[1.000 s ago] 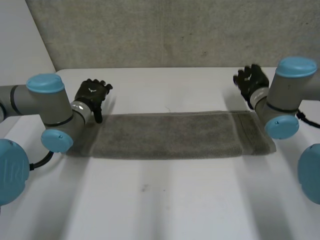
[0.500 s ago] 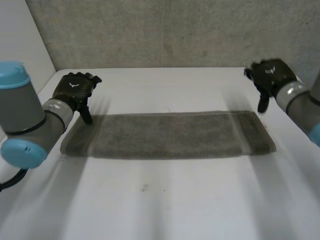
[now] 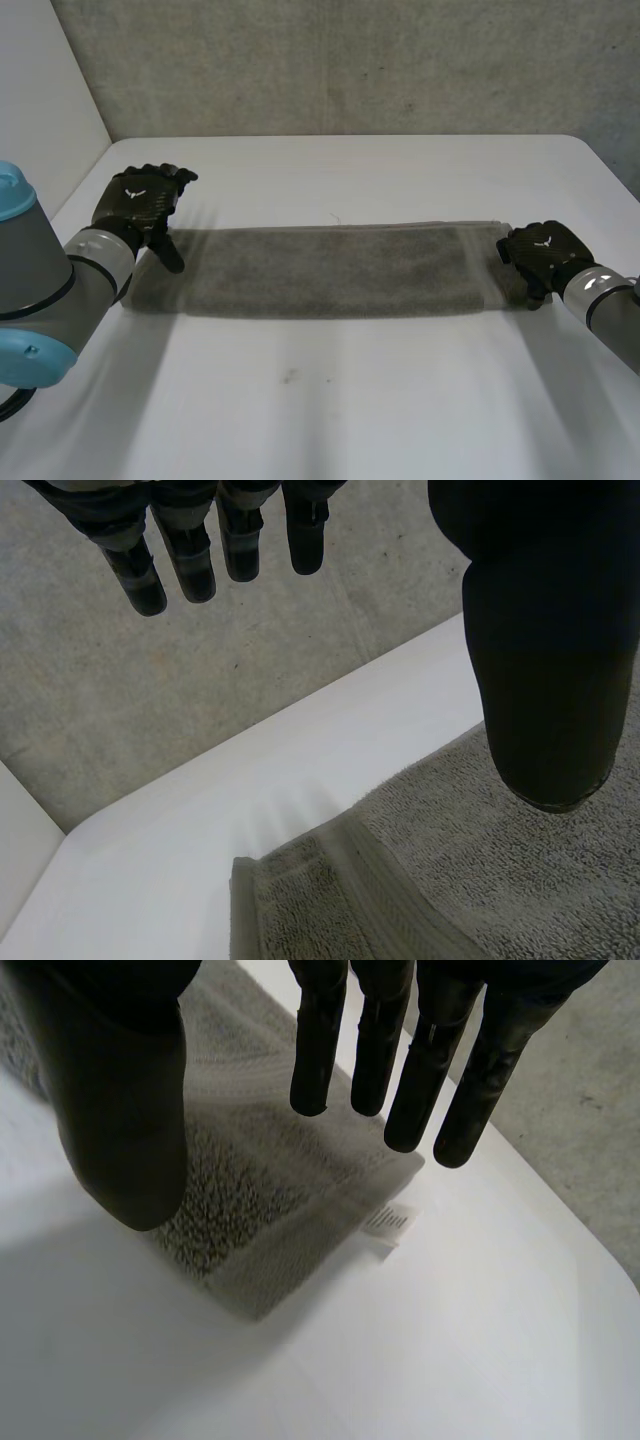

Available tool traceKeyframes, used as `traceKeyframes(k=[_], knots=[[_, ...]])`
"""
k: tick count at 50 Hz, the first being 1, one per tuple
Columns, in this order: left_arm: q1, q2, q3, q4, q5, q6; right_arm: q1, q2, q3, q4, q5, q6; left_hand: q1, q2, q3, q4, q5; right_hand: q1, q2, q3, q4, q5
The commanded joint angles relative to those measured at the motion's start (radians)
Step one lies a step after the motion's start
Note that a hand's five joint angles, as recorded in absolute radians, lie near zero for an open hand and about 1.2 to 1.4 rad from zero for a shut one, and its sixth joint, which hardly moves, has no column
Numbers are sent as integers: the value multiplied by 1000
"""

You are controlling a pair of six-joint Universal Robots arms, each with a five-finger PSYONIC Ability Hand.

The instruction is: Fold the towel.

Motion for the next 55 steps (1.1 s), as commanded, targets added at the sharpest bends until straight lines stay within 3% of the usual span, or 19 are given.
traceKeyframes(k=[1, 2, 3, 4, 5, 6, 14, 22, 31, 36, 39, 41, 42, 44, 47, 49, 55], knots=[[-2, 0, -3, 7, 0, 0, -8, 52, -20, 0, 2, -7, 0, 8, 6, 7, -26, 202, 211, 205, 207, 201], [-2, 0, -3, 7, 0, 0, -8, 52, -20, 0, 2, -7, 0, 8, 6, 7, -26, 203, 212, 206, 208, 202], [-2, 0, -3, 7, 0, 1, -14, 53, -23, 1, 4, -7, 0, 8, 6, 7, -26, 427, 436, 430, 432, 426], [-2, 0, -3, 7, 0, 1, -14, 53, -23, 1, 4, -7, 0, 8, 6, 7, -26, 429, 438, 432, 434, 428], [-2, 0, -3, 7, -1, 0, -20, 53, -29, 4, 5, -7, 0, 8, 6, 7, -26, 717, 726, 720, 722, 716], [-2, 0, -3, 7, 0, 1, -27, 52, -37, 4, 10, -7, 0, 8, 6, 7, -26, 835, 844, 838, 840, 834], [0, 0, -8, 7, -1, 0, -107, 21, -64, 21, 123, -114, 0, 8, 6, 7, -26, 836, 845, 839, 841, 835], [0, 3, -14, 7, 0, 0, -280, -2, -78, 61, 137, -288, 0, 8, 6, 7, -26, 836, 845, 839, 841, 835], [-2, 3, -17, 7, -1, 0, -282, -43, -192, 112, 140, -305, 0, 8, 6, 7, -26, 836, 845, 839, 841, 835], [-3, 18, -20, 7, -1, -2, -62, -103, -309, 135, 150, -219, 0, 8, 6, 7, -26, 836, 845, 839, 841, 835], [-3, 23, -22, 7, -1, -2, 2, -105, -339, 141, 153, -202, 0, 8, 6, 7, -26, 836, 845, 839, 841, 835], [-3, 29, -25, 9, -1, -2, 145, -102, -383, 145, 154, -188, 0, 8, 6, 7, -26, 836, 845, 839, 841, 835], [-3, 29, -25, 9, -1, -2, 146, -102, -383, 145, 154, -188, 0, 8, 6, 7, -26, 836, 845, 839, 841, 835], [-3, 35, -25, 9, -3, -3, 303, -83, -415, 144, 159, -191, 0, 8, 6, 7, -26, 836, 845, 839, 841, 835], [-3, 36, -25, 9, -3, -3, 376, -62, -429, 142, 162, -192, 0, 8, 6, 7, -26, 836, 845, 839, 841, 835], [-3, 38, -26, 9, -3, -3, 512, -8, -454, 141, 162, -193, 0, 8, 6, 7, -26, 836, 845, 839, 841, 835], [-3, 40, -26, 9, -3, -3, 677, 82, -477, 136, 159, -198, 0, 8, 6, 7, -26, 836, 845, 839, 841, 835]])
